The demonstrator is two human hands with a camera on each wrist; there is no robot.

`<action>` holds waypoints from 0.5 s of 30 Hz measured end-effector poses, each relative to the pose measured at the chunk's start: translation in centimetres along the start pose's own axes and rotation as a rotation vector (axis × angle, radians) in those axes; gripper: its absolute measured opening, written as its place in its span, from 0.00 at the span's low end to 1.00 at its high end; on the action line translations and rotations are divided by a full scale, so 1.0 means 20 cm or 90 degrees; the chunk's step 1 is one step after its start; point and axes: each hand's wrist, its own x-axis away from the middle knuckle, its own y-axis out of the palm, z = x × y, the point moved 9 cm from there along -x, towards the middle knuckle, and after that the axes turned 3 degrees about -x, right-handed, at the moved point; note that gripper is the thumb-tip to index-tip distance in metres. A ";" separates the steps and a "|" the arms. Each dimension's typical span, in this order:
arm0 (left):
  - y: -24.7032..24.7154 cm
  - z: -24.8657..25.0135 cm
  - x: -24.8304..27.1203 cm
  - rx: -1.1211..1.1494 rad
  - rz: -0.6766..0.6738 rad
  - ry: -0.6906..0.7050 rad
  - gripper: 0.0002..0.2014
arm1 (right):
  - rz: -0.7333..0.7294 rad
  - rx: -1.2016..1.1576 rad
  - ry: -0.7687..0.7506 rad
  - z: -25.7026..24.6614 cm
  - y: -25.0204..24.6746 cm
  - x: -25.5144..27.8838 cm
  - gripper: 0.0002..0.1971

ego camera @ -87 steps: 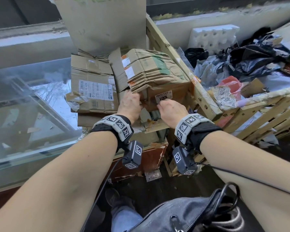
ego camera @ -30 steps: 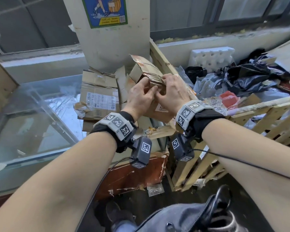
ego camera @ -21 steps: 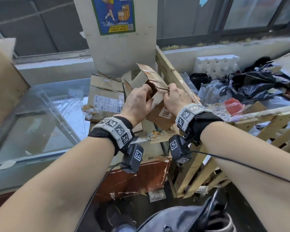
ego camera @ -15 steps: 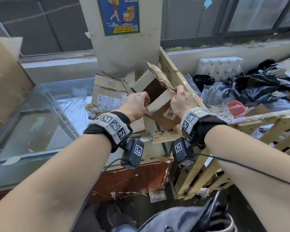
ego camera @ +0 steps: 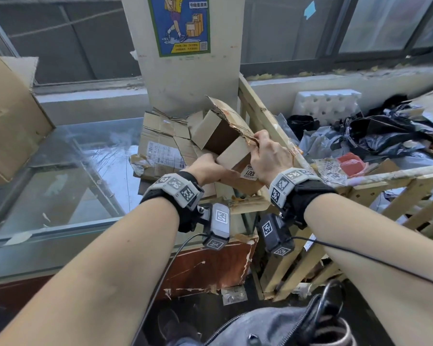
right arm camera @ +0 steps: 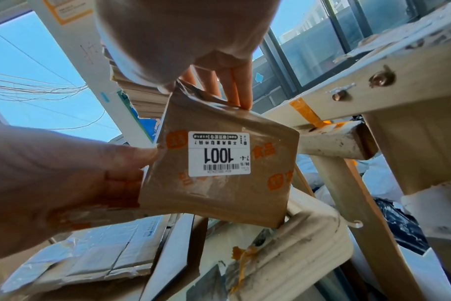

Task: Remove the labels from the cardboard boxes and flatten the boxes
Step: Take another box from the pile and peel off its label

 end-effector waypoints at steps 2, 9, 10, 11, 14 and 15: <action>-0.03 -0.08 -0.07 0.016 0.073 -0.026 0.42 | -0.012 -0.005 0.019 0.01 0.00 0.00 0.14; -0.11 0.14 0.14 -0.141 0.308 0.180 0.21 | -0.140 -0.160 0.113 0.10 0.03 -0.04 0.23; -0.11 0.17 0.15 -0.169 0.326 0.221 0.19 | -0.175 -0.199 0.117 0.10 0.03 -0.04 0.25; -0.10 0.20 0.17 -0.201 0.336 0.250 0.18 | -0.216 -0.242 0.120 0.10 0.04 -0.03 0.28; -0.09 0.28 0.20 -0.350 0.387 0.355 0.16 | -0.311 -0.372 0.114 0.09 0.04 -0.02 0.38; -0.07 0.31 0.22 -0.402 0.406 0.406 0.15 | -0.306 -0.404 0.109 0.09 0.04 -0.04 0.43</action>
